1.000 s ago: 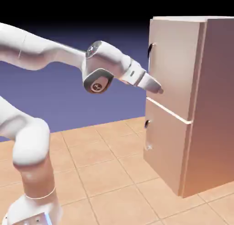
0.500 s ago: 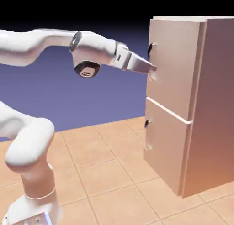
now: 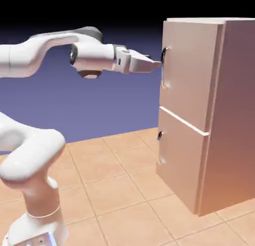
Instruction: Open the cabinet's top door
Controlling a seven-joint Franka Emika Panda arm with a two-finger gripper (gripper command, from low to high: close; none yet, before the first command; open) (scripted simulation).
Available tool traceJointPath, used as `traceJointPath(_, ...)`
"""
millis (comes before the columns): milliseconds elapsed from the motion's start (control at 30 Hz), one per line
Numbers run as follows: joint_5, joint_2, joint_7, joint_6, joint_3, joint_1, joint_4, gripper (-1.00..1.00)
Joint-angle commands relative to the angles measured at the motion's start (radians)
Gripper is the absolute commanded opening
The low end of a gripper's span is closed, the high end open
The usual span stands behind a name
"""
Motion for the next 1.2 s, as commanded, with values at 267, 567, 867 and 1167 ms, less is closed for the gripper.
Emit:
traceJointPath(267,0.392,-0.105,-0.225,-0.016,0.175,-0.144,0.061,1.00)
traceJointPath(567,0.531,-0.107,-0.287,-0.078,0.282,-0.356,0.189,1.00)
traceJointPath(867,0.478,-0.137,-0.380,-0.359,0.081,-0.138,-0.064,-1.00)
traceJointPath(1167,0.247,-0.168,-0.452,-0.713,-0.245,0.043,-0.300,-1.00)
